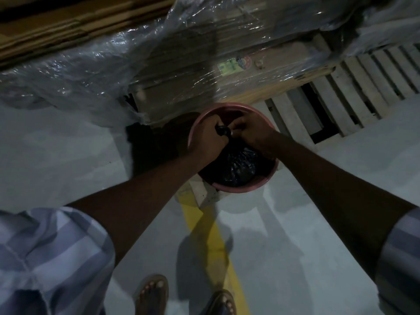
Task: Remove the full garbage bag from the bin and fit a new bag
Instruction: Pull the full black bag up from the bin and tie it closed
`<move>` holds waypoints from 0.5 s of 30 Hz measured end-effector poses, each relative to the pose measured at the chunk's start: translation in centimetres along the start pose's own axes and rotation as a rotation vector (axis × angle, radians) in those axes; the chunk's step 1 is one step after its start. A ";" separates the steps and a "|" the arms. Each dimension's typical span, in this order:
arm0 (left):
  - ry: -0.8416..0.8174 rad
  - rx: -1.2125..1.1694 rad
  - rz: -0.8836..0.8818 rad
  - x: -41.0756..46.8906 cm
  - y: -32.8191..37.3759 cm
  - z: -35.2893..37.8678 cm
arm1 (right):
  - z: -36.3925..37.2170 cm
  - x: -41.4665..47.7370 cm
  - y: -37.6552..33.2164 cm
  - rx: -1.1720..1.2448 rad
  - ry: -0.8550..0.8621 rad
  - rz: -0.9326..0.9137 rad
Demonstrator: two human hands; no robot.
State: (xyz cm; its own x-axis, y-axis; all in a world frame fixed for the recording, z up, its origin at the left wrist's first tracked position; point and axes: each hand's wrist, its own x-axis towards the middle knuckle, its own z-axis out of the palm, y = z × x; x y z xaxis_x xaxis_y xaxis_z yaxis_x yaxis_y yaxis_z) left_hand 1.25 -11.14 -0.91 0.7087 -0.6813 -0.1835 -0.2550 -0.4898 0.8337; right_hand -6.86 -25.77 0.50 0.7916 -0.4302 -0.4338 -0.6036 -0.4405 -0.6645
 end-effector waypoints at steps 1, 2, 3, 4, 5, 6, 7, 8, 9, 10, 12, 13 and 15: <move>0.002 -0.008 -0.025 0.0 -0.2 -0.1 | -0.3 -0.1 0.1 0.017 -0.048 0.001; -0.002 -0.009 -0.043 0.1 -0.3 -0.1 | -0.5 -0.3 0.1 0.041 -0.099 0.019; -0.011 -0.010 -0.051 0.1 -0.5 -0.1 | -0.7 -0.5 0.2 0.054 -0.147 0.041; -0.022 -0.016 -0.053 0.2 -0.6 0.0 | -0.8 -0.6 0.4 0.034 -0.171 0.048; -0.032 -0.026 -0.053 0.1 -0.7 0.1 | -0.8 -0.6 0.5 -0.018 -0.166 0.032; -0.039 -0.033 -0.053 0.1 -0.7 0.3 | -0.7 -0.6 0.7 -0.078 -0.137 0.004; -0.041 -0.034 -0.053 0.0 -0.6 0.4 | -0.6 -0.5 0.6 -0.117 -0.105 -0.016; -0.039 -0.033 -0.053 -0.1 -0.6 0.5 | -0.4 -0.4 0.5 -0.128 -0.082 -0.019; -0.036 -0.035 -0.055 -0.1 -0.6 0.6 | -0.4 -0.4 0.3 -0.118 -0.078 -0.006; -0.035 -0.044 -0.058 -0.2 -0.7 0.6 | -0.5 -0.4 0.2 -0.092 -0.094 0.020; -0.041 -0.066 -0.067 -0.1 -0.8 0.5 | -0.9 -0.5 0.2 -0.023 -0.180 0.086; -0.048 -0.077 -0.071 0.1 -0.9 0.5 | -1.0 -0.7 0.3 0.000 -0.236 0.111; -0.063 -0.116 -0.076 0.3 -1.0 0.6 | -1.3 -1.0 0.5 -0.028 -0.303 0.116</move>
State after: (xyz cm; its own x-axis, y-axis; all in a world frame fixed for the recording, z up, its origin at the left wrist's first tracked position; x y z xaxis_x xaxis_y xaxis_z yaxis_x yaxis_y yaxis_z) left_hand 1.35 -11.22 -2.08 0.6793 -0.6794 -0.2775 -0.1218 -0.4773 0.8703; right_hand -8.03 -26.60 1.40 0.7073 -0.2263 -0.6698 -0.6903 -0.4255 -0.5852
